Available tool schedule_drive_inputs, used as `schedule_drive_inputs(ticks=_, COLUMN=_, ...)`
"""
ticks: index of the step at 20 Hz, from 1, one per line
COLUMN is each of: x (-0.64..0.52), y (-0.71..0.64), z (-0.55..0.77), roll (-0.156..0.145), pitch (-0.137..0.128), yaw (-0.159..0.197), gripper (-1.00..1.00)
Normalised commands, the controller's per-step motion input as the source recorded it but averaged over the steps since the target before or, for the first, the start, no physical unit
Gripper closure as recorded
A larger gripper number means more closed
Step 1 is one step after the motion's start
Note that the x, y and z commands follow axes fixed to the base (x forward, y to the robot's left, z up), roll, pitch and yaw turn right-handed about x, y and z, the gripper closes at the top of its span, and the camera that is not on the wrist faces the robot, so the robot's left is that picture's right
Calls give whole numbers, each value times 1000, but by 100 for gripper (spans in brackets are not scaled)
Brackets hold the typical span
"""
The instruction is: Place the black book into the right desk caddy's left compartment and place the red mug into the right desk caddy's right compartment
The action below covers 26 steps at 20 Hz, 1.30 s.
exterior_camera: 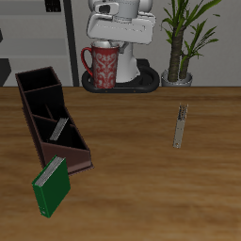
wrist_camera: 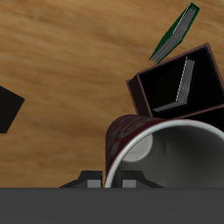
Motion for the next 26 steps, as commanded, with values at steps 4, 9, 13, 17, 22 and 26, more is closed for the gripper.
schedule_drive_inputs(ticks=4, x=-259, y=-233, z=101, roll=44, pitch=5, yaw=-27, gripper=100)
schedule_drive_inputs(ticks=9, x=-364, y=-206, z=127, roll=50, pitch=-1, yaw=-8, gripper=100)
schedule_drive_inputs(ticks=13, x=-248, y=-228, z=163, roll=31, pitch=-20, yaw=23, gripper=100)
schedule_drive_inputs(ticks=17, x=-81, y=-198, z=63, roll=28, pitch=13, yaw=10, gripper=100)
schedule_drive_inputs(ticks=22, x=-145, y=-313, z=34, roll=3, pitch=4, yaw=18, gripper=100)
schedule_drive_inputs(ticks=26, x=-136, y=-450, z=43, roll=-15, pitch=20, yaw=-34, gripper=100)
